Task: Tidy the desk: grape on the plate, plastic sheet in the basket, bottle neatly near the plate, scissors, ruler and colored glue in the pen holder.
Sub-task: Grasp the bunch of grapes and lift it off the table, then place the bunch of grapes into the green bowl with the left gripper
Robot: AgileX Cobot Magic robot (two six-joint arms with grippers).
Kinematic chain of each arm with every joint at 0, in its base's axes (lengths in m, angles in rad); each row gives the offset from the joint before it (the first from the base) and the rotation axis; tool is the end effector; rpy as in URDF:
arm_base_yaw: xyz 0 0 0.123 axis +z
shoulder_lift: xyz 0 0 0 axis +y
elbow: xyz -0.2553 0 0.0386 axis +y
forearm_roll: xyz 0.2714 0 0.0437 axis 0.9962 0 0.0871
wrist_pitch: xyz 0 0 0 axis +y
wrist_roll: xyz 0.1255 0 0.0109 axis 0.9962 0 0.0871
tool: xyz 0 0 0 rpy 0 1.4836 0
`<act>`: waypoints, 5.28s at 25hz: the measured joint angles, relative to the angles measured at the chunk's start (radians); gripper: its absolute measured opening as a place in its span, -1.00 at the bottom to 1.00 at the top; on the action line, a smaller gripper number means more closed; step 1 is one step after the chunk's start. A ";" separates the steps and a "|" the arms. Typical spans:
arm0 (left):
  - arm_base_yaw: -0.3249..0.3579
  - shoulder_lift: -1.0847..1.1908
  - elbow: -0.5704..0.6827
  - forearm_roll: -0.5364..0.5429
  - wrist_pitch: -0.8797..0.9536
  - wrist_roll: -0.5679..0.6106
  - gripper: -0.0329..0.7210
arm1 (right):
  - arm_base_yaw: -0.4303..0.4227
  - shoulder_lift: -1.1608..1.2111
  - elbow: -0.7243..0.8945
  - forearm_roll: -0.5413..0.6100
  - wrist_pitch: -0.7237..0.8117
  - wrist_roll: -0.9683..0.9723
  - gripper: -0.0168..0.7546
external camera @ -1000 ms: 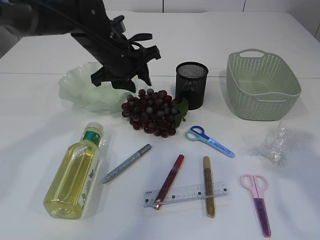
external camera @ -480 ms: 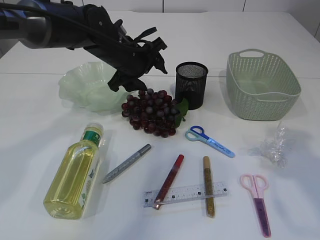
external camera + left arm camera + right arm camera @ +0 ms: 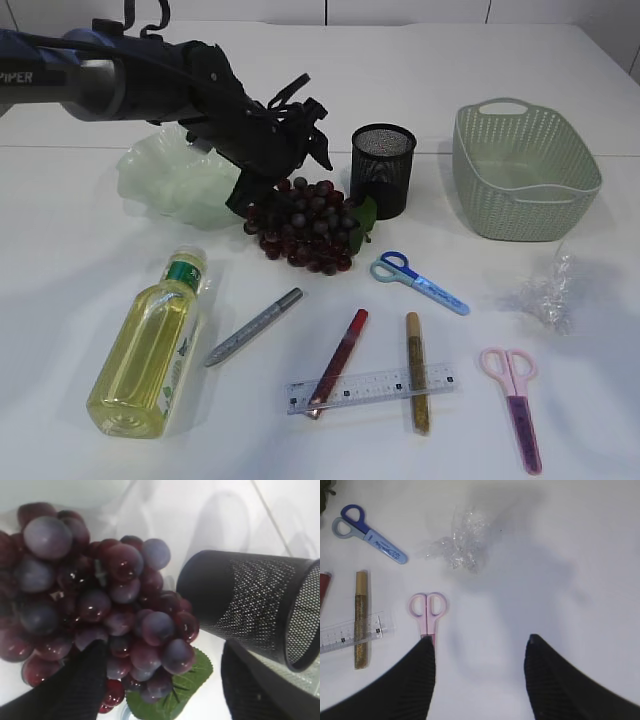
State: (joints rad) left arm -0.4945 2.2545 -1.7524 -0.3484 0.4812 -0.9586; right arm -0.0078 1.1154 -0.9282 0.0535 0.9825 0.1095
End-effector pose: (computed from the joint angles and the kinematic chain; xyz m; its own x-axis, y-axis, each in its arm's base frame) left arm 0.4572 -0.2692 0.1090 -0.7326 -0.6765 -0.0753 -0.4779 0.5899 -0.6509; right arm 0.2563 0.0036 0.2506 -0.8761 0.1455 -0.4597 0.1095 0.9885 0.1041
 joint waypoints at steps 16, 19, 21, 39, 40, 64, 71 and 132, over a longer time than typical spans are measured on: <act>0.000 0.080 -0.004 -0.012 -0.050 -0.049 0.45 | 0.000 0.000 -0.001 0.006 0.002 -0.002 0.21; 0.000 0.084 -0.009 -0.012 -0.054 -0.049 0.38 | 0.000 0.000 -0.001 0.006 0.002 -0.004 0.21; 0.000 0.087 -0.008 -0.014 -0.054 -0.050 0.33 | 0.000 0.000 -0.001 0.006 0.002 -0.004 0.21; 0.000 0.087 -0.010 -0.021 -0.065 -0.050 -0.62 | 0.000 0.000 -0.001 0.006 0.002 -0.004 0.21; 0.000 0.087 -0.010 -0.021 -0.065 -0.050 -0.66 | 0.000 0.000 -0.001 0.006 0.002 -0.004 0.21; 0.000 0.030 -0.010 -0.038 -0.036 -0.034 -0.91 | 0.000 0.000 -0.001 0.006 0.005 -0.005 0.22; 0.000 -0.011 -0.010 -0.019 -0.015 -0.017 -0.91 | 0.000 0.002 -0.001 0.006 0.005 -0.006 0.22; 0.247 -0.453 -0.004 0.132 -0.143 0.024 -0.92 | 0.000 0.002 -0.001 0.006 0.036 -0.028 0.21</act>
State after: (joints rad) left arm -0.2474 1.8012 -1.7559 -0.2164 0.3382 -0.9347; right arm -0.0078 1.1171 -0.9296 0.0600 1.0183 0.0818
